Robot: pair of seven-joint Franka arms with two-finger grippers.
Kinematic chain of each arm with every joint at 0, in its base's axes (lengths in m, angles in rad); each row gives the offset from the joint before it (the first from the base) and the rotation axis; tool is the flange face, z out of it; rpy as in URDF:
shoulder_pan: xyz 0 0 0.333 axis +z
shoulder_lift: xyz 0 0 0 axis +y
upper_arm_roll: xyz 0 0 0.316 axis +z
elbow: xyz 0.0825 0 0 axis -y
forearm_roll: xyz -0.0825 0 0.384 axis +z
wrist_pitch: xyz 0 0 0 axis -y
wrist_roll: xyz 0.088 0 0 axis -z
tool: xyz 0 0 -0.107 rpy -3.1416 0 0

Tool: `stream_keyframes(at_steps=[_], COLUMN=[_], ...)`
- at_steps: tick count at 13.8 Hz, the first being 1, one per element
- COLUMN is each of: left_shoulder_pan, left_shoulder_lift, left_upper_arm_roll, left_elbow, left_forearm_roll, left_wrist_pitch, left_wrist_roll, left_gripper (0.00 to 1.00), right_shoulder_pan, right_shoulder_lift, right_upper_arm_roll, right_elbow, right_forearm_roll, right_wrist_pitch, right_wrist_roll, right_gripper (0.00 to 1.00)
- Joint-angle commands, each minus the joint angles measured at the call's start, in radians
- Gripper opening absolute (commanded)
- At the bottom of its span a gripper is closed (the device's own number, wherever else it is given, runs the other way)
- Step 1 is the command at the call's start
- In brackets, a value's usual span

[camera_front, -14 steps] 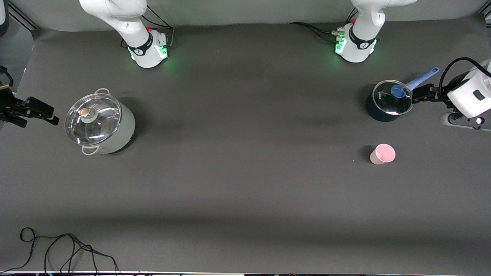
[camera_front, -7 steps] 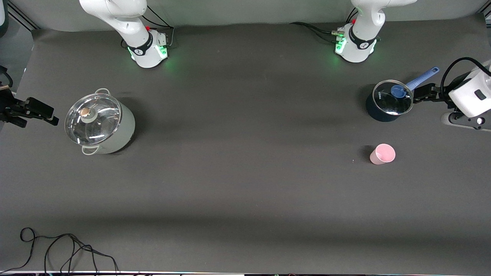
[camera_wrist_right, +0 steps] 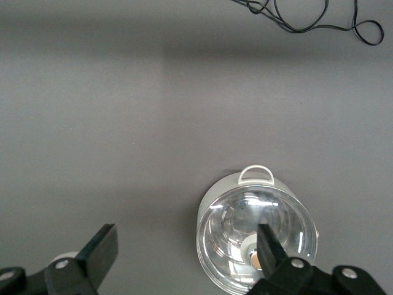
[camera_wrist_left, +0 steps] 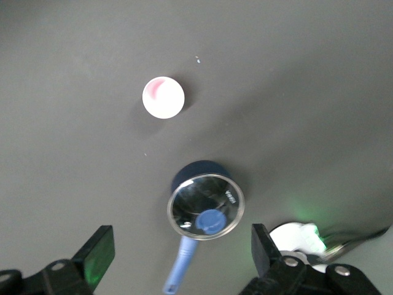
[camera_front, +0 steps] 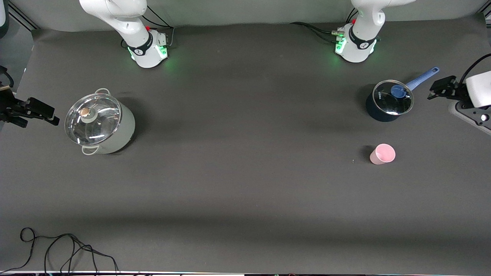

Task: Transfer pink cup from left to right arm
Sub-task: 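Move the open left gripper toward the pink cup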

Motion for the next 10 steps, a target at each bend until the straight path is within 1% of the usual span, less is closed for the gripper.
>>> stream_keyframes(at_steps=[1,3,6,9,10], left_shoulder_pan=[0.021,0.047,0.133,0.14,0.138], left_shoulder_lift=[-0.011,-0.011,0.005,0.029,0.034], left_upper_arm_roll=[-0.004,-0.004,-0.003,-0.006,-0.007], left_elbow=[0.012,0.015,0.014,0.02,0.022], left_forearm_roll=[-0.005,-0.031,-0.139,-0.151,-0.151], left_wrist_pitch=[0.037,0.048,0.051,0.078,0.078], left_wrist_roll=[0.25,0.435,0.728,1.013,1.061], left_gripper=[0.99,0.99,0.99,0.98,0.97], right_shoulder_pan=[0.007,0.008,0.008,0.008,0.008], right_shoulder_lift=[-0.004,-0.008,-0.011,-0.011,-0.011], right_upper_arm_roll=[-0.002,-0.002,-0.002,-0.004,-0.004], right_elbow=[0.003,-0.003,-0.008,-0.01,-0.01], right_forearm_roll=[-0.012,-0.012,-0.012,-0.012,-0.012], right_wrist_pitch=[-0.013,-0.013,-0.013,-0.013,-0.013], right_wrist_roll=[0.014,0.014,0.014,0.014,0.014], right_gripper=[1.0,1.0,1.0,1.0,1.0])
